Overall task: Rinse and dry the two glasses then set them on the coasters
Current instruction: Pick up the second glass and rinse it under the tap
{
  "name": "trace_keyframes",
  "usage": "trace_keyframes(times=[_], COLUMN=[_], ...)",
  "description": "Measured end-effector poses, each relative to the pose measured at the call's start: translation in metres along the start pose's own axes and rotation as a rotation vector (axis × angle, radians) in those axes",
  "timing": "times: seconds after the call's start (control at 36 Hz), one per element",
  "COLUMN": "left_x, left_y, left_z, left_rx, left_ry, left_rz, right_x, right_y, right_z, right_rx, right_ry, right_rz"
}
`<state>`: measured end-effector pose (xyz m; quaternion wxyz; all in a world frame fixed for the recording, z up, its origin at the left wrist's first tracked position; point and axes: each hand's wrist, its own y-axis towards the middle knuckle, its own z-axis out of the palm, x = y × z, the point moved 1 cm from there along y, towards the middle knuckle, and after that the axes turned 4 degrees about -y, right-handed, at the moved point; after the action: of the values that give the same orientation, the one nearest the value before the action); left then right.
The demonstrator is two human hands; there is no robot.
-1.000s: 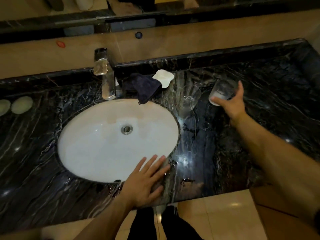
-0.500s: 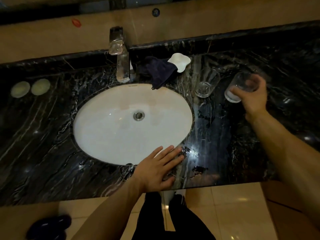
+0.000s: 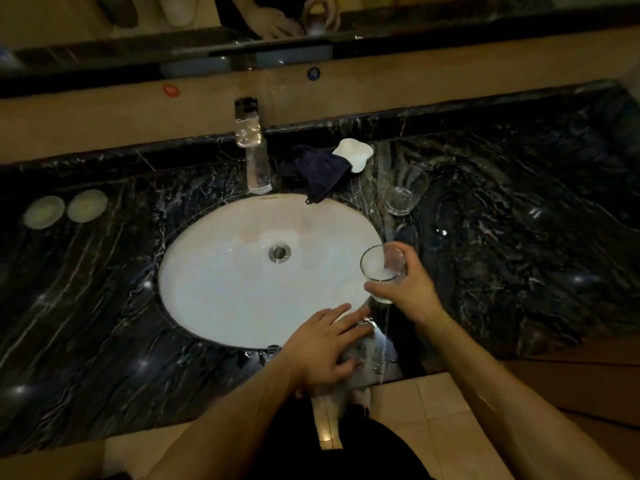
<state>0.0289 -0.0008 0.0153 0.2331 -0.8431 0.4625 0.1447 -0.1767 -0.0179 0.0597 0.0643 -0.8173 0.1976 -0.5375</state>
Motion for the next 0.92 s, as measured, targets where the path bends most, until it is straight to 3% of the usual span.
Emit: trace_keyframes(times=[0.08,0.19,0.36,0.44,0.61,0.75,0.92], left_x=[0.016,0.065,0.135,0.158,0.192,0.203,0.210], left_y=[-0.004,-0.026,-0.039,-0.027,0.000,0.013,0.021], left_z=[-0.031,-0.084,-0.182,-0.222,-0.260,-0.267,-0.271], left_rx=[-0.036,-0.193,-0.684,-0.847,-0.725,-0.646,-0.679], left_ry=[-0.049,-0.040,0.206,0.288,0.311,0.289,0.330], left_rz=[0.041,-0.060,0.059,0.107,-0.049,-0.038,-0.015], right_x=[0.012,0.024,0.051,0.065,0.087,0.098,0.111], right_y=[0.007,0.020,0.040,0.052,0.081,0.103,0.117], right_z=[0.028,0.063,0.116,0.136,0.161,0.171,0.172], right_rx=[0.035,0.053,0.077,0.092,0.083,0.071,0.058], right_ry=[-0.008,-0.048,-0.082,-0.072,-0.033,-0.014,0.069], right_rz=[0.025,0.041,0.064,0.061,0.087,0.070,0.025])
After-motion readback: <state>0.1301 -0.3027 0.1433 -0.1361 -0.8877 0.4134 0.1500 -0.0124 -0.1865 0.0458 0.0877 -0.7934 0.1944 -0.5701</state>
